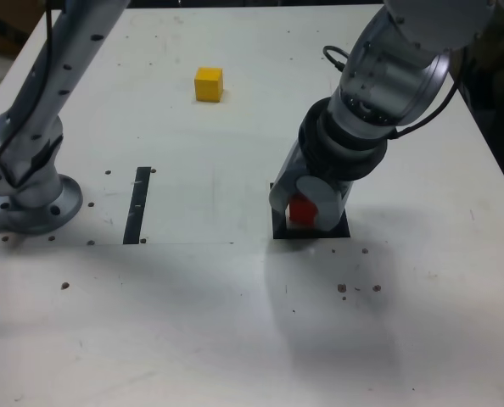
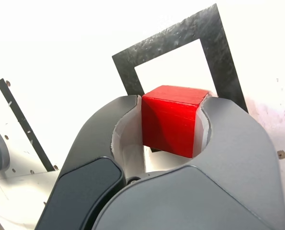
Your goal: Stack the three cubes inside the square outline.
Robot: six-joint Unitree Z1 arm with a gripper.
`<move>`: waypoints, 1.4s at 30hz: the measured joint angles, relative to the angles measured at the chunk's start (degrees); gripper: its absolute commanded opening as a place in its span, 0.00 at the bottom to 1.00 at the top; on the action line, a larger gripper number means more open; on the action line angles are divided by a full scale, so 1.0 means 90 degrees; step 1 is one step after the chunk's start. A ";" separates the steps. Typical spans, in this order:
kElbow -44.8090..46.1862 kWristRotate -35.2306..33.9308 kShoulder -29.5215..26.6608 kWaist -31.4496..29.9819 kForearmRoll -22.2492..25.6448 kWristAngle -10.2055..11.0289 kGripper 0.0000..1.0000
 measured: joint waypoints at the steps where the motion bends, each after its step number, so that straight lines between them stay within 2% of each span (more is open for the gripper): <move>1: 0.0000 0.0001 0.0000 0.0001 0.0002 0.0016 0.31; 8: 0.0028 0.0001 -0.0008 0.0016 0.0049 0.0117 0.42; 17: 0.0160 0.0002 -0.0036 0.0083 0.0051 0.0117 0.62; 22: 0.0224 0.0001 -0.0089 0.0085 -0.0018 0.0108 0.90; 24: 0.0319 -0.0018 -0.0189 0.0085 -0.0105 0.0138 0.97; 29: 0.0547 -0.0059 -0.0767 0.0085 -0.0322 0.0194 0.99; 36: 0.1017 0.0075 -0.1541 0.0099 -0.0334 0.0193 0.99; 42: 0.1617 0.0286 -0.2057 0.0861 -0.0276 0.0229 0.99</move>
